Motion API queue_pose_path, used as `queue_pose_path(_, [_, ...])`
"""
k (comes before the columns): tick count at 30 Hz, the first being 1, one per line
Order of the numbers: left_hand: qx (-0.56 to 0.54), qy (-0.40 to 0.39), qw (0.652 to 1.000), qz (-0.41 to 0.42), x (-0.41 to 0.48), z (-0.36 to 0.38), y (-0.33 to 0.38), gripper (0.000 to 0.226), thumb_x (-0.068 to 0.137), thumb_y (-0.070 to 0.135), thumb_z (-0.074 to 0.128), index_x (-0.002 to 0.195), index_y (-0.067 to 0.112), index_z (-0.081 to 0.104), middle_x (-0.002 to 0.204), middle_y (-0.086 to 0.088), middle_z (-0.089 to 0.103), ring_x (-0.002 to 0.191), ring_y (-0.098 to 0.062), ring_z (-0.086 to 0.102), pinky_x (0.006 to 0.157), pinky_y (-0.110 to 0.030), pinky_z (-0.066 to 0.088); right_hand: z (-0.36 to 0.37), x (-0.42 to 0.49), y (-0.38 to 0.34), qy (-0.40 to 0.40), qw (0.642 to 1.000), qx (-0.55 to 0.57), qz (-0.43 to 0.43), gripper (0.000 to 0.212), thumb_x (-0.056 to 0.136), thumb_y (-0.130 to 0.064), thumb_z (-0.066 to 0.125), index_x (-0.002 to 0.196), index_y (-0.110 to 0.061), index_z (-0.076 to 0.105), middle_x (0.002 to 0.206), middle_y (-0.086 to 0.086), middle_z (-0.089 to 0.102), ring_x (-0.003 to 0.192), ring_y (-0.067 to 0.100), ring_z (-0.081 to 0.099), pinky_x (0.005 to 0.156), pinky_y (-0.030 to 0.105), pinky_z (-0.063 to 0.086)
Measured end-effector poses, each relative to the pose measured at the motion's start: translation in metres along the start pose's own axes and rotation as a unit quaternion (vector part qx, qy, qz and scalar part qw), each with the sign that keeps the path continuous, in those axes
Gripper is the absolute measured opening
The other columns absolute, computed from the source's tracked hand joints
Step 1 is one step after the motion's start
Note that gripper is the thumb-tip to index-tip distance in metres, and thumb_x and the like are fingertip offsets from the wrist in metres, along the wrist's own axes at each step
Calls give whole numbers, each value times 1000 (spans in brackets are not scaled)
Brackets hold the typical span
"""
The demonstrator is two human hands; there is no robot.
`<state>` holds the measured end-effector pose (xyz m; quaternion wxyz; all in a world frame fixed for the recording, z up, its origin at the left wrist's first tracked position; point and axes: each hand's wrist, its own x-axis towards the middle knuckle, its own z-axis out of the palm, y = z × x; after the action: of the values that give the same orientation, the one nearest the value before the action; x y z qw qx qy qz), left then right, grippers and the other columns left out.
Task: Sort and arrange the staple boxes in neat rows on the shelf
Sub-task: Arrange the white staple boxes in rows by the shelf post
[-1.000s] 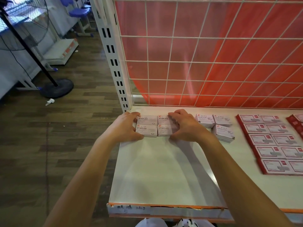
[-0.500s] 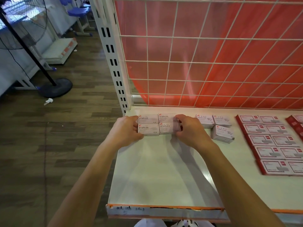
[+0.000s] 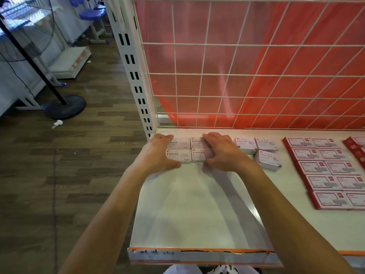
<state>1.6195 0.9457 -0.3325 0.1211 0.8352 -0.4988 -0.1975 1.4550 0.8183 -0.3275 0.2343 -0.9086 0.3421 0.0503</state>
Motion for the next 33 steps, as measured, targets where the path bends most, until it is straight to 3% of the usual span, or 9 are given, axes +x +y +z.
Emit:
queue_pose_path(4, [8,1,1000,9,3,0,-1,95,72,42,78,149,17,27,146,-4,35,130,-21,37,108,-34,34,-1,-4,1,6,1000,11,-13,74,71,-23,72,137,-20,38,134,-3,41,114,23,35,99,39,35])
queue_pose_path(11, [17,5,999,34,3,0,-2,90,73,37,77,147,16,30,147,-1,37,133,-18,36,110,-33,31,6,-1,3,37,999,35,-3,57,68,-20,72,121,-17,51,126,-2,48,112,26,43,99,42,36])
queue_pose_path(15, [9,5,999,32,3,-3,-2,90,71,36,78,147,19,33,146,0,39,129,-18,42,108,-33,35,11,1,7,67,997,44,1,39,68,-22,71,103,-16,56,105,-1,49,101,25,47,86,37,39])
queue_pose_path(19, [9,-18,999,31,5,-5,-1,96,70,37,77,149,26,25,144,2,36,126,-17,41,105,-32,39,15,-4,10,93,994,60,16,50,72,-26,75,117,-16,54,114,3,48,106,22,43,90,32,38])
queue_pose_path(24, [33,-40,998,22,9,-5,5,94,72,41,75,150,26,24,140,1,31,128,-19,33,105,-32,36,18,-5,9,101,992,68,28,48,74,-29,74,116,-17,55,110,3,54,100,19,45,78,26,31])
queue_pose_path(29, [22,-52,998,16,9,-4,5,93,75,37,74,151,23,22,142,1,30,128,-20,34,107,-34,36,22,-8,8,121,990,69,23,23,77,-11,63,99,-12,60,99,6,61,88,22,50,72,26,32])
queue_pose_path(33, [20,-31,999,12,6,-3,5,92,74,34,75,150,21,25,144,-1,33,130,-20,35,106,-30,34,23,-11,7,137,989,57,22,15,76,-5,56,90,-9,60,88,7,61,82,23,51,73,30,37])
